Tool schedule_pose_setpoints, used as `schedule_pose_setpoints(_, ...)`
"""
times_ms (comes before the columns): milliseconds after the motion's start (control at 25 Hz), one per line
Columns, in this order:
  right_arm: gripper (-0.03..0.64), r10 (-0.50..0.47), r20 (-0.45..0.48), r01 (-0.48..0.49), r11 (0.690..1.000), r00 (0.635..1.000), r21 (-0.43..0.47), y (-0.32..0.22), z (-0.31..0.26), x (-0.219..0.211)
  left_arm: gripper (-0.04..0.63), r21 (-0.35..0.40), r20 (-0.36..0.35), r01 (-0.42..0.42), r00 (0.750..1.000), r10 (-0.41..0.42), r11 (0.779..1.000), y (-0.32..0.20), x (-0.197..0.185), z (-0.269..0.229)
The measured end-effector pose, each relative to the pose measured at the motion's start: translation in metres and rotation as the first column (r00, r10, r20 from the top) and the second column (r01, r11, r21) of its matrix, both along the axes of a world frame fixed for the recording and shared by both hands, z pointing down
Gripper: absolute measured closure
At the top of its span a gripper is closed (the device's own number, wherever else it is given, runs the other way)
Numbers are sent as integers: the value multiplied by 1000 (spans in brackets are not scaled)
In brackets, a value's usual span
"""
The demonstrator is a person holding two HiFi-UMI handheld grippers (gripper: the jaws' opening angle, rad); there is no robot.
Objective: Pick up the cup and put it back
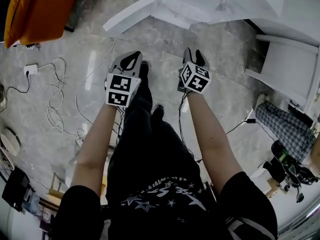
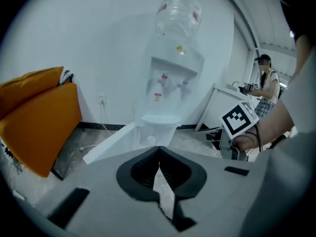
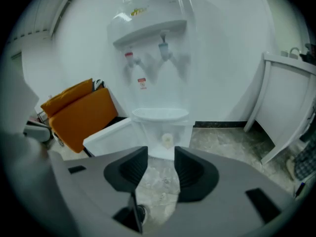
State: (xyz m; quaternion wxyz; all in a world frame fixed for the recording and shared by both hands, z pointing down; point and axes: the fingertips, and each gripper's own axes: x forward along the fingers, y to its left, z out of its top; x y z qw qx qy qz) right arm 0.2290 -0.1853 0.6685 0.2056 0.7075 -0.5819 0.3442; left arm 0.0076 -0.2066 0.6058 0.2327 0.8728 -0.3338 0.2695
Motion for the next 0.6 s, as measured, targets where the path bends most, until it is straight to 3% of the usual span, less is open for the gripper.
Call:
schedule_pose_setpoints(160, 472, 15, -27, -16, 999, 1000, -28, -20, 64, 18, 586, -30, -10, 29, 1000, -29, 999, -13, -6, 68)
schedule_pose_setpoints(360, 471, -59, -54, 57, 998, 997, -29, -59, 148, 23, 586, -45, -18, 72, 997, -73, 996, -40, -14, 147)
schedule_pose_setpoints(600, 451, -46, -31, 47, 998, 998, 29, -116, 240, 28, 586, 0, -24, 89, 996, -89, 996, -78, -16, 220)
